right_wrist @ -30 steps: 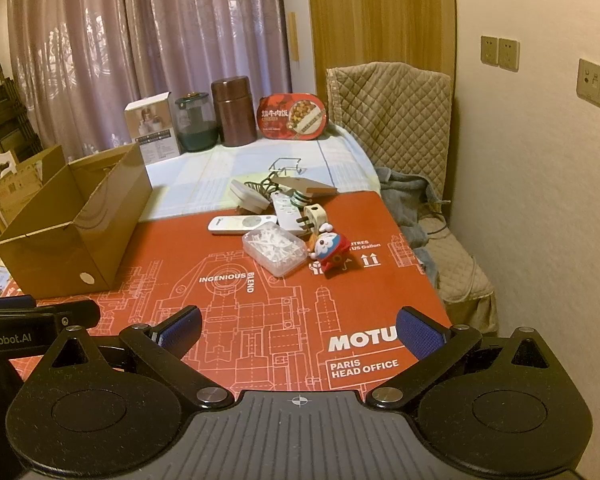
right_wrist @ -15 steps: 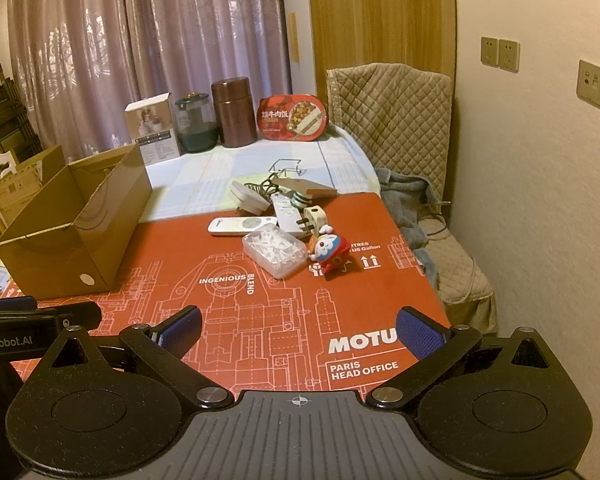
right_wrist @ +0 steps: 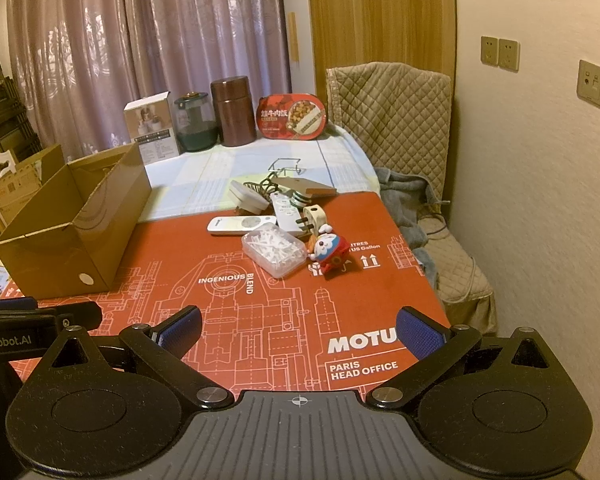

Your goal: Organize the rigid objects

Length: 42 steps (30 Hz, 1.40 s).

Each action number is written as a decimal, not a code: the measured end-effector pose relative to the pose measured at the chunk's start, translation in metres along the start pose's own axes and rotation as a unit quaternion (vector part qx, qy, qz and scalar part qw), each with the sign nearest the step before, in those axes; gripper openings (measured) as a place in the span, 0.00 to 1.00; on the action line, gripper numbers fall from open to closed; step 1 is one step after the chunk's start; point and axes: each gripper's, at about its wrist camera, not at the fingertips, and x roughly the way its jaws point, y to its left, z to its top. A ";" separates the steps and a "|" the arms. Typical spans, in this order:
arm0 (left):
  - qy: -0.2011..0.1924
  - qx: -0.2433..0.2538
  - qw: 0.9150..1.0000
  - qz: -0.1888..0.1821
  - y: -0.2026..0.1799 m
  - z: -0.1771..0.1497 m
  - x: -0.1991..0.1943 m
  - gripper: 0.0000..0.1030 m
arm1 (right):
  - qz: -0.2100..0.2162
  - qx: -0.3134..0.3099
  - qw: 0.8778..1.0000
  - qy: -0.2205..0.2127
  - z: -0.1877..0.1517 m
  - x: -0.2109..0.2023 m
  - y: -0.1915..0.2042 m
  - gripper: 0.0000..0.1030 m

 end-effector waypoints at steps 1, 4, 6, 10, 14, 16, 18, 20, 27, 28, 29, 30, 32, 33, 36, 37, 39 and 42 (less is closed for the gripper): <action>0.000 0.000 1.000 0.000 0.000 0.000 0.000 0.90 | 0.000 0.000 1.000 0.000 0.000 0.000 0.000 0.98; -0.001 -0.001 1.000 -0.002 0.001 0.001 0.000 0.90 | 0.000 0.000 1.000 0.000 0.000 0.000 0.000 0.98; -0.001 -0.002 1.000 -0.002 0.001 0.001 0.000 0.90 | 0.000 0.001 1.000 0.000 0.000 0.001 0.000 0.98; -0.002 -0.001 1.000 -0.005 0.001 0.002 0.000 0.90 | -0.001 0.002 1.000 0.000 -0.001 0.002 -0.001 0.98; 0.000 -0.004 1.000 -0.008 0.002 0.002 0.002 0.90 | -0.002 0.004 1.000 0.001 -0.003 0.004 -0.003 0.98; 0.001 -0.005 1.000 -0.009 0.002 0.002 0.003 0.90 | -0.003 0.005 1.000 0.002 -0.004 0.004 -0.004 0.98; 0.001 -0.004 1.000 -0.010 0.002 0.002 0.004 0.90 | -0.004 0.005 1.000 0.004 -0.005 0.005 -0.004 0.98; 0.001 -0.003 1.000 -0.012 0.002 0.002 0.005 0.90 | -0.004 0.006 1.000 0.004 -0.004 0.004 -0.004 0.98; 0.003 -0.002 1.000 -0.028 0.002 0.008 0.015 0.90 | -0.002 0.010 1.000 0.007 -0.003 0.008 -0.008 0.98; 0.005 -0.004 1.000 -0.031 0.002 0.010 0.017 0.90 | -0.001 0.010 1.000 0.006 -0.003 0.009 -0.008 0.98; 0.006 -0.005 0.999 -0.033 0.003 0.012 0.020 0.90 | -0.001 0.011 1.000 0.006 -0.002 0.010 -0.009 0.98; 0.007 -0.005 0.999 -0.034 0.003 0.014 0.023 0.90 | -0.001 0.011 1.000 0.007 0.000 0.011 -0.010 0.98; 0.005 -0.001 0.999 -0.035 0.003 0.018 0.029 0.90 | -0.003 0.013 1.000 0.004 0.004 0.015 -0.013 0.98; 0.003 0.001 0.999 -0.035 0.003 0.021 0.033 0.90 | -0.003 0.013 1.000 0.004 0.006 0.017 -0.014 0.98; -0.005 0.011 0.999 -0.036 0.004 0.029 0.046 0.90 | -0.002 0.009 1.000 0.001 0.015 0.027 -0.018 0.98; -0.008 0.017 0.999 -0.037 0.004 0.031 0.051 0.90 | -0.001 0.006 1.000 -0.003 0.019 0.032 -0.019 0.98; -0.012 0.034 0.999 -0.041 0.004 0.036 0.064 0.90 | 0.000 0.001 1.000 -0.007 0.025 0.044 -0.023 0.98; -0.014 0.055 0.997 -0.049 0.003 0.041 0.086 0.90 | 0.007 -0.004 1.000 -0.012 0.033 0.064 -0.030 0.97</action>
